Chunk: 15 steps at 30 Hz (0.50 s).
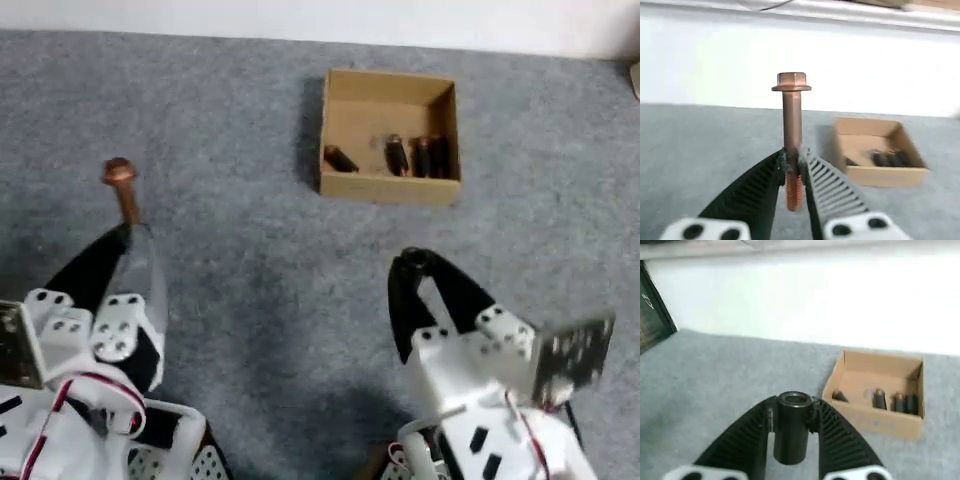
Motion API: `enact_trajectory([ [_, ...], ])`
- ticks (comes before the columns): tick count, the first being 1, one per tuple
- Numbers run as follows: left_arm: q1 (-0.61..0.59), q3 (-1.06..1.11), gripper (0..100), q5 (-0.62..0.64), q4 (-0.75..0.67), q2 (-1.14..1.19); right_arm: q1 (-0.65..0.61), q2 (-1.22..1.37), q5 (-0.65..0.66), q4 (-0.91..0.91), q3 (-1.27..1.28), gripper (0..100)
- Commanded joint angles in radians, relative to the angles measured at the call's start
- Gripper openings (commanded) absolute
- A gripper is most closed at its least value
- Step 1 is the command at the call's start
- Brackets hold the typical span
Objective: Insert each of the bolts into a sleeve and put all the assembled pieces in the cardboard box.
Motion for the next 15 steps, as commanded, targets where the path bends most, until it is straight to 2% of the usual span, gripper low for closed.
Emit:
enact_trajectory([
  [1, 0.139, -0.015, 1, 0.008, -0.032, 0.004, 0.008, -0.249, 0.055, -0.085, 0.223, 0.5],
  [3, 0.211, 0.018, 1, 0.005, -0.034, 0.002, 0.008, -0.254, 0.055, -0.048, 0.311, 0.5],
  [6, 0.306, 0.090, 1, 0.000, -0.084, 0.002, 0.008, -0.245, 0.055, -0.067, 0.286, 0.5],
  [12, 0.397, 0.321, 1, -0.002, -0.427, 0.002, 0.008, -0.246, 0.060, -0.226, 0.263, 0.5],
  [15, 0.430, 0.407, 1, -0.002, -0.562, 0.002, 0.004, -0.245, 0.060, -0.294, 0.354, 0.5],
])
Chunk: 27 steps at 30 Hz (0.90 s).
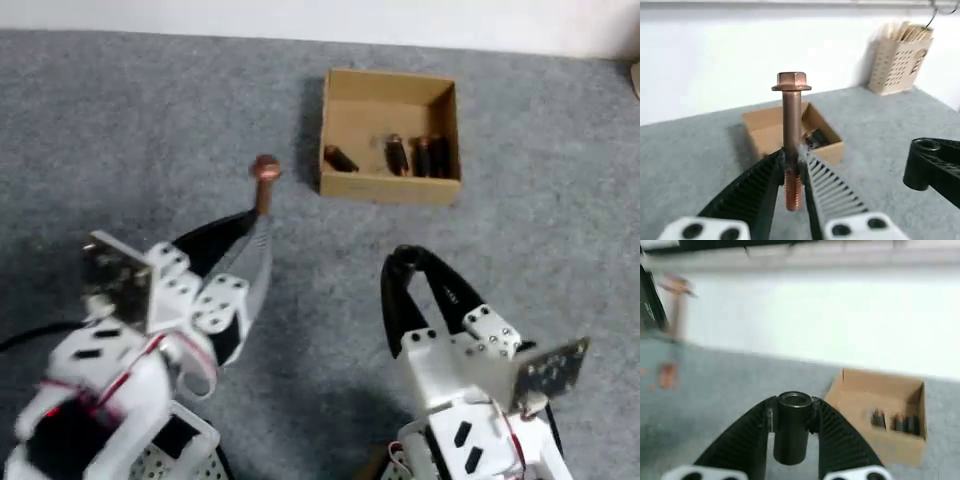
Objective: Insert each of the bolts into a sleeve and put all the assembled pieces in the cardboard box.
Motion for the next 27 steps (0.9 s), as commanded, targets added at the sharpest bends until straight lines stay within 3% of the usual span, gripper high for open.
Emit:
enact_trajectory([
  [1, 0.047, 0.067, 1, 0.000, -0.195, -0.007, 0.002, -0.001, 0.011, -0.134, 0.094, 0.5],
  [6, 0.041, 0.116, 1, 0.011, -0.433, -0.007, 0.001, -0.002, 0.008, -0.334, 0.277, 0.5],
  [12, 0.047, 0.137, 1, 0.152, -0.470, -0.007, -0.081, -0.002, 0.008, -0.527, 0.441, 0.5],
  [18, 0.065, 0.220, 1, 0.158, -0.497, 0.002, -0.170, -0.002, 0.011, -0.536, 0.487, 0.5],
  [27, 0.062, 0.484, 1, 0.158, -0.810, 0.004, -0.203, -0.002, 0.012, -0.527, 0.490, 0.5],
])
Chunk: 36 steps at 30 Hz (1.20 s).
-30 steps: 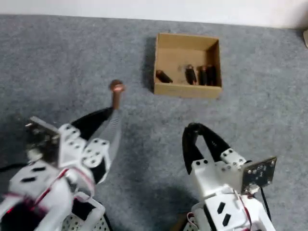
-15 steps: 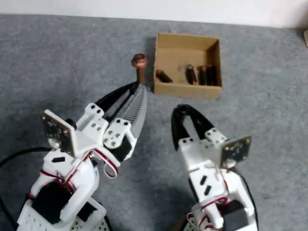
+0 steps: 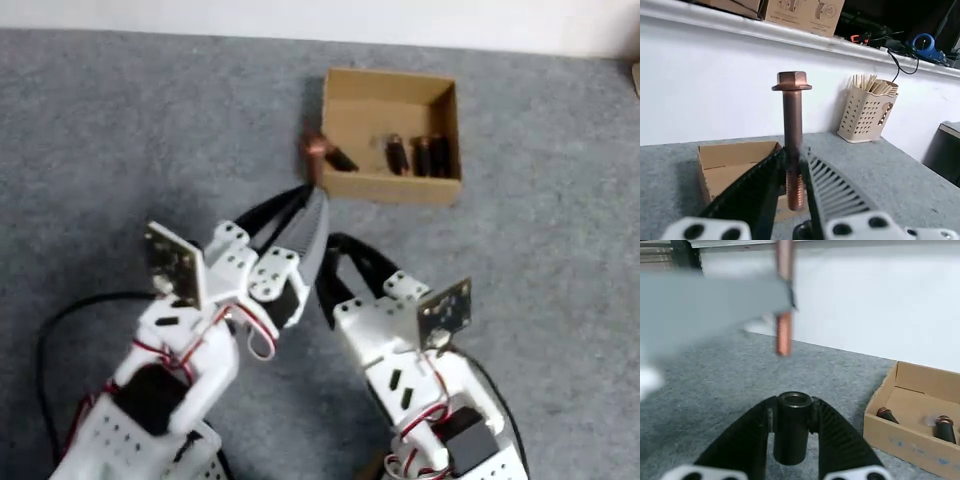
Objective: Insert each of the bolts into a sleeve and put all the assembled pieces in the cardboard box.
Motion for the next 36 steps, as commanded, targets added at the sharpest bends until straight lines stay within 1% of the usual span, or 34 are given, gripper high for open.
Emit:
enact_trajectory([
  [1, 0.013, 0.027, 1, 0.006, -0.109, -0.004, -0.013, -0.010, 0.009, -0.010, -0.008, 0.5],
  [7, 0.015, 0.033, 1, 0.009, -0.109, -0.010, -0.013, -0.010, 0.011, 0.015, -0.008, 0.5],
  [10, 0.012, 0.035, 1, 0.083, -0.107, -0.007, -0.008, -0.010, 0.011, 0.013, -0.008, 0.5],
  [13, 0.008, 0.042, 1, 0.126, -0.089, -0.004, 0.036, -0.010, 0.008, 0.010, -0.008, 0.5],
  [23, 0.027, 0.048, 1, 0.126, 0.054, -0.005, 0.025, -0.010, 0.009, 0.016, -0.005, 0.5],
  [27, 0.025, 0.050, 1, 0.124, 0.080, -0.005, 0.008, -0.010, 0.011, 0.091, -0.008, 0.5],
  [29, 0.025, 0.048, 1, 0.126, 0.080, -0.005, -0.025, -0.010, 0.011, 0.116, -0.008, 0.5],
  [34, 0.039, 0.041, 1, 0.127, 0.081, -0.013, -0.039, -0.010, 0.012, 0.117, -0.008, 0.5],
  [36, 0.044, 0.047, 1, 0.127, 0.083, -0.013, -0.039, -0.010, 0.044, 0.117, -0.008, 0.5],
])
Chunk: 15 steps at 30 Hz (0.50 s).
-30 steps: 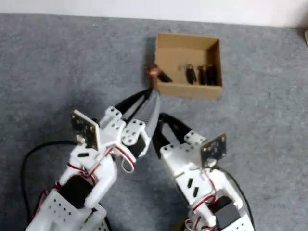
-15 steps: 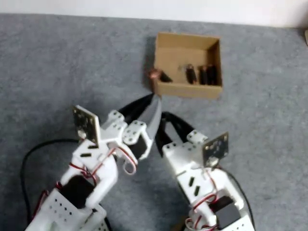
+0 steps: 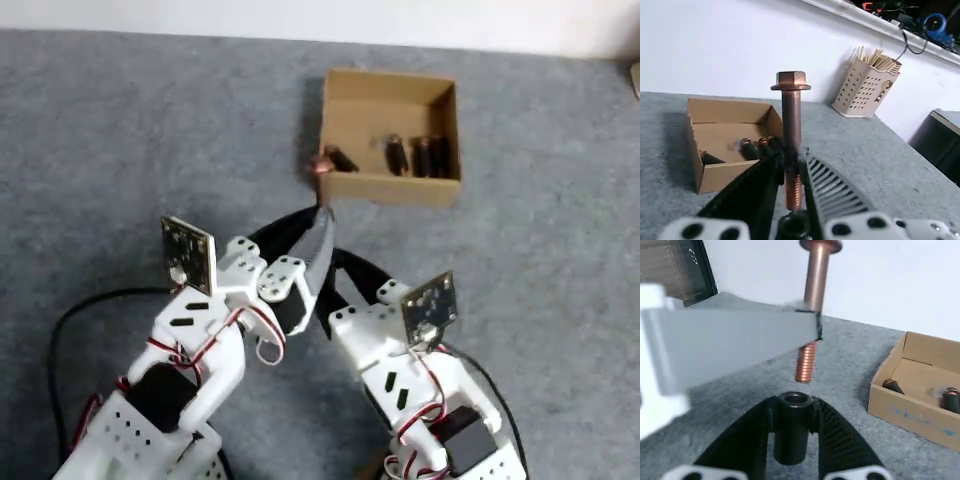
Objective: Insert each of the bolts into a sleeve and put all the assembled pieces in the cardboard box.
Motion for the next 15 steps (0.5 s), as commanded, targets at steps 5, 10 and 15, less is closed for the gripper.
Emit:
enact_trajectory([
  [5, 0.027, -0.013, 1, 0.006, 0.068, -0.013, -0.013, -0.012, 0.117, 0.004, -0.007, 0.5],
  [10, 0.025, -0.005, 1, 0.006, 0.112, -0.013, -0.013, -0.012, 0.117, 0.004, -0.010, 0.5],
  [15, 0.027, -0.025, 1, 0.006, 0.114, -0.015, -0.013, -0.012, 0.117, 0.002, -0.005, 0.5],
])
